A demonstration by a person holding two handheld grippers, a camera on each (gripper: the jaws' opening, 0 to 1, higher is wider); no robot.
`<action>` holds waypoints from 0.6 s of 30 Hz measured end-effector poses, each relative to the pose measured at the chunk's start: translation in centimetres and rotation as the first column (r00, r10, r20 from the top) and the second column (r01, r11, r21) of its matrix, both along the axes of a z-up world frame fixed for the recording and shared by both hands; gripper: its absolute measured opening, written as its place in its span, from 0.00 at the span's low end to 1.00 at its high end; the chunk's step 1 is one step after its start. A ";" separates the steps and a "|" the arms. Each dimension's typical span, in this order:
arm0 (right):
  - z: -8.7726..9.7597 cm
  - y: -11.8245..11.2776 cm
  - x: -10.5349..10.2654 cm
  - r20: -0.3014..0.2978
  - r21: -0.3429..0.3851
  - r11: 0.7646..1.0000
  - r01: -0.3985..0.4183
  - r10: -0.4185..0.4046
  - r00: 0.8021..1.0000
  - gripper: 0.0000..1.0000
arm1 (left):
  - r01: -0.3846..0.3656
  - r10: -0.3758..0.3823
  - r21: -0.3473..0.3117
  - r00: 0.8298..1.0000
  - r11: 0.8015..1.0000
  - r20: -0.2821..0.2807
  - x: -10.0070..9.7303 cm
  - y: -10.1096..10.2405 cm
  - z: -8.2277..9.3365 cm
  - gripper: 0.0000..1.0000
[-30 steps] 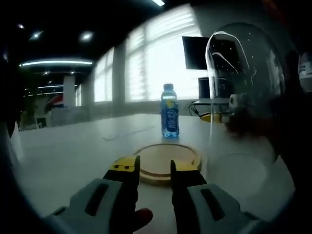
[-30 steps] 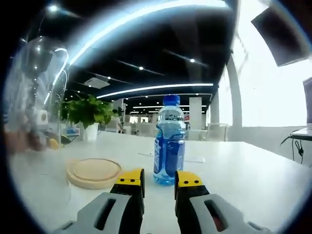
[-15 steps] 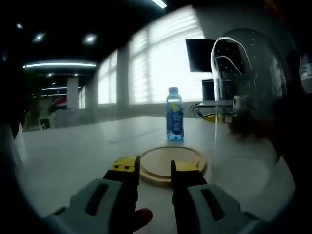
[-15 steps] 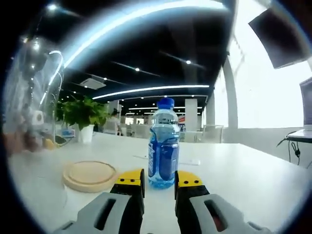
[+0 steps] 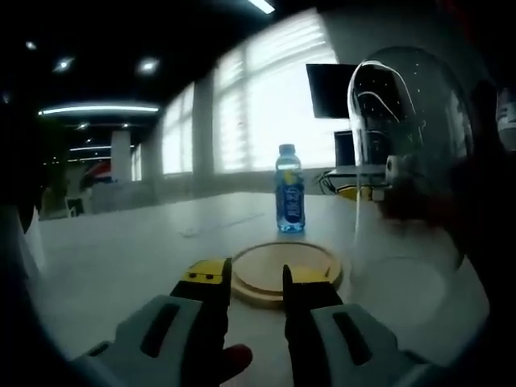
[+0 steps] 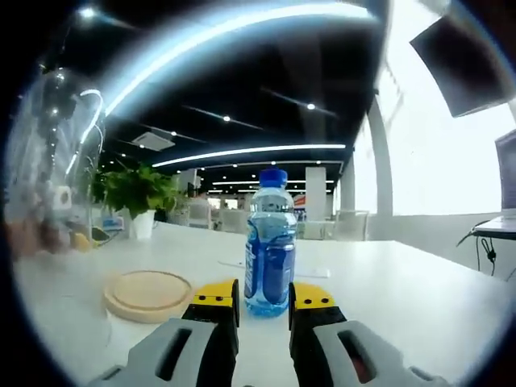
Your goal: Open the cover put in the Mizone put the cover back on
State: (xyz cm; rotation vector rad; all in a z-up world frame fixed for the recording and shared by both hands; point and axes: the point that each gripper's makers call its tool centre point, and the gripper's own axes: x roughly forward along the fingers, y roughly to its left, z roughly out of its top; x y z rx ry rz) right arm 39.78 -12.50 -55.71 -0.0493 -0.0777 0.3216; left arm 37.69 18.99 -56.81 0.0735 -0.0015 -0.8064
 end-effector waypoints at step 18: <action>0.8 0.6 1.2 -0.007 -0.018 1.000 -0.005 0.005 1.000 0.21 | 0.011 -0.011 0.013 1.000 1.000 -0.006 -0.2 -0.2 -0.3 0.20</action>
